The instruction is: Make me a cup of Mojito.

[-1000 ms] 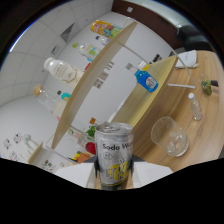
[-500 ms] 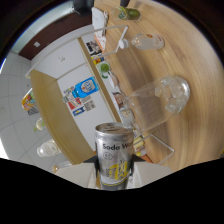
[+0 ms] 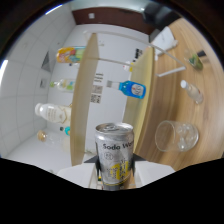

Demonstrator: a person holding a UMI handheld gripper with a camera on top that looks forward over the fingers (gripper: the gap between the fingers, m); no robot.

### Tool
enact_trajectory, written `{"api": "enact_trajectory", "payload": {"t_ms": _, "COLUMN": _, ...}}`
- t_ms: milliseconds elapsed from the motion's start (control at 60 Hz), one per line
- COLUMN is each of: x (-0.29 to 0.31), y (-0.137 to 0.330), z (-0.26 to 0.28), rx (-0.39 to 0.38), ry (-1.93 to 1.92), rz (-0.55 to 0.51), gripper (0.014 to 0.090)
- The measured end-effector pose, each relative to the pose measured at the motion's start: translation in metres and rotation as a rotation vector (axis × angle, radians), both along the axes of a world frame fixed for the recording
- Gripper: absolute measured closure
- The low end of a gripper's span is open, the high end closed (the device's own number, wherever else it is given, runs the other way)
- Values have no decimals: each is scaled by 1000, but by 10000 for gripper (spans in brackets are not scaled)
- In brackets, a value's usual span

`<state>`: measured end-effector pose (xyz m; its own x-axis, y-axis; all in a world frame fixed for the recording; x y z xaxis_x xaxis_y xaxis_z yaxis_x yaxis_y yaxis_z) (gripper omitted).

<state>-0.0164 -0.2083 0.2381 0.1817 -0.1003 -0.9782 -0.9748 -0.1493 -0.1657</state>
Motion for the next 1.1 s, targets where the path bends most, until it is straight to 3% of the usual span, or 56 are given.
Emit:
{"api": "enact_trajectory", "payload": {"t_ms": 200, "x": -22, "y": 4, "z": 13, "rx": 94, "ry": -848, "rz": 17, "gripper": 536}}
{"api": "enact_trajectory", "payload": {"t_ms": 400, "x": -57, "y": 16, "z": -41, "rx": 99, "ry": -1186, "rz": 85, "gripper": 536}}
{"api": "enact_trajectory", "payload": {"t_ms": 667, "x": -71, "y": 28, "z": -123, "rx": 13, "ry": -1304, "rz": 170, "gripper": 538}}
{"api": "enact_trajectory", "payload": {"t_ms": 900, "x": -73, "y": 25, "z": -163, "rx": -61, "ry": -1302, "rz": 228, "gripper": 536}}
{"api": "enact_trajectory", "payload": {"t_ms": 1100, "x": -76, "y": 15, "z": -164, "rx": -32, "ry": -1331, "rz": 251, "gripper": 517}}
